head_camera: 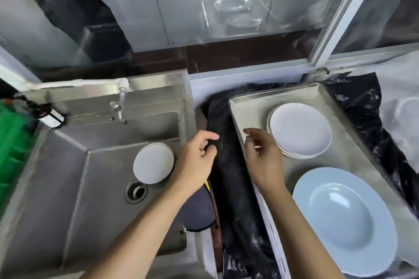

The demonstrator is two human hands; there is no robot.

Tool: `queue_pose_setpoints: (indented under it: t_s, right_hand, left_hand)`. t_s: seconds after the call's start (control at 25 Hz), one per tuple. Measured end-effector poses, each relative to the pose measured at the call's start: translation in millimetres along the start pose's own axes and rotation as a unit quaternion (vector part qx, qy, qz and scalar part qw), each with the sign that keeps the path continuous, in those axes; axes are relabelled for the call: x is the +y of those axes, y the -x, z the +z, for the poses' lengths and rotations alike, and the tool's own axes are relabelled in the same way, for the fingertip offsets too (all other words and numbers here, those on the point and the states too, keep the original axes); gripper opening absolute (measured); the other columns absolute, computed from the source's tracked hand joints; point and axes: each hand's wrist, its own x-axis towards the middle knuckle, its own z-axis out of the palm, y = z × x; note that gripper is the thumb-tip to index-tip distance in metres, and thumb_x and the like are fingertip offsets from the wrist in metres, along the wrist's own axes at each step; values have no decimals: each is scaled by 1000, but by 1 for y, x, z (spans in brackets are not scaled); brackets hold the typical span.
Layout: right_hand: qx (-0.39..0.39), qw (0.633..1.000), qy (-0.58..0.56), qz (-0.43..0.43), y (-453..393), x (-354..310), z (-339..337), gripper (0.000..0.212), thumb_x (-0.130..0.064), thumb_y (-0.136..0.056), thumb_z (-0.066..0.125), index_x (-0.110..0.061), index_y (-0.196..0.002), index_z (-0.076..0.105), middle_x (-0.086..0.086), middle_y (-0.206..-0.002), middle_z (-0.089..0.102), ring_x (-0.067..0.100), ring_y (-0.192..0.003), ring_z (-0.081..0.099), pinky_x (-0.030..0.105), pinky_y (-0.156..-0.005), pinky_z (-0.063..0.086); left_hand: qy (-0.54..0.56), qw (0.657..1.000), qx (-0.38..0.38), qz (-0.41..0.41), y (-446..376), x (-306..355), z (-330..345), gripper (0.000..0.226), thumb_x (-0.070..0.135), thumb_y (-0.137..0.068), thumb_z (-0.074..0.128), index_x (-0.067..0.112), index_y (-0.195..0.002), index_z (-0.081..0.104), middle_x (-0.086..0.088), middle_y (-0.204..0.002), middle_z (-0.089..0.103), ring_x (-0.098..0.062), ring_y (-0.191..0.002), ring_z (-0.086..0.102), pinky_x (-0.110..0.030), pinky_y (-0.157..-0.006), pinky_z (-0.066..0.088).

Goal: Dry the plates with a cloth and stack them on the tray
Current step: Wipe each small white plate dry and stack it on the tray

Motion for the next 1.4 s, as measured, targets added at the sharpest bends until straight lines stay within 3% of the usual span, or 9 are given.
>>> queue_pose_setpoints:
  t_s: [0.12, 0.36, 0.48, 0.6, 0.72, 0.8, 0.92, 1.12, 1.4]
  right_hand:
    - [-22, 1000, -7, -7, 13, -17, 29, 25, -12, -99, 57, -21, -117, 71, -1, -109, 69, 6, -96, 66, 29, -89, 52]
    - [-56, 998, 16, -13, 52, -53, 101, 24, -15, -99, 58, -26, -115, 70, -5, -103, 68, -8, -89, 61, 11, -79, 46]
    - [-62, 998, -3, 12, 74, -70, 145, 23, -14, -98, 58, -25, -114, 71, -4, -105, 70, 2, -91, 66, 28, -86, 54]
    - [-60, 997, 0, 39, 96, -81, 195, 26, -7, -95, 59, -20, -115, 71, -3, -106, 72, 11, -94, 69, 40, -89, 56]
    - [-60, 996, 1, 68, 120, -87, 241, 29, -8, -93, 59, -28, -111, 70, -5, -102, 73, 9, -92, 68, 42, -86, 56]
    - [-63, 995, 10, 83, 137, -89, 266, 29, -12, -93, 58, -35, -107, 68, -7, -99, 72, 5, -87, 66, 40, -84, 56]
    - [-65, 993, 32, 88, 155, -84, 287, 26, -14, -96, 59, -36, -108, 68, -5, -97, 70, 8, -86, 66, 39, -82, 55]
    - [-86, 988, 63, 114, 157, -62, 308, 23, -14, -98, 60, -31, -108, 70, -3, -97, 70, 6, -84, 64, 35, -83, 54]
    - [-134, 979, 54, 146, 115, 16, 361, 24, -14, -99, 58, -31, -111, 71, -5, -98, 69, 8, -84, 64, 33, -81, 54]
  left_hand:
    - [7, 1000, 15, 2, 10, -13, -33, 33, 11, -97, 53, 41, -102, 65, 31, -107, 64, 19, -97, 56, 1, -75, 41]
    - [12, 998, 56, 0, 25, -54, -116, 39, 5, -94, 53, 42, -96, 64, 25, -107, 67, 6, -106, 60, 0, -81, 40]
    - [7, 997, 75, 1, 31, -81, -163, 33, 4, -93, 55, 34, -101, 68, 16, -108, 70, 4, -99, 62, -4, -80, 43]
    - [18, 998, 66, -14, 35, -114, -211, 32, 5, -95, 56, 34, -103, 67, 20, -111, 68, 6, -103, 62, -11, -81, 47]
    - [23, 998, 51, -21, 34, -151, -248, 31, 0, -95, 55, 26, -108, 67, 12, -117, 69, -4, -113, 62, -21, -92, 49]
    - [15, 999, 37, -22, 36, -172, -266, 32, 1, -95, 56, 28, -107, 67, 15, -115, 69, 4, -108, 62, -10, -88, 46]
    - [14, 999, 20, -33, 39, -198, -281, 31, 2, -95, 56, 29, -106, 67, 17, -113, 69, 13, -104, 60, -2, -83, 43]
    - [30, 997, 8, -70, 34, -242, -282, 31, 2, -96, 57, 30, -107, 67, 17, -113, 70, 3, -110, 62, -11, -90, 47]
    - [20, 991, 47, -124, -6, -322, -247, 36, 2, -96, 57, 36, -102, 66, 27, -105, 69, 10, -105, 61, -2, -78, 44]
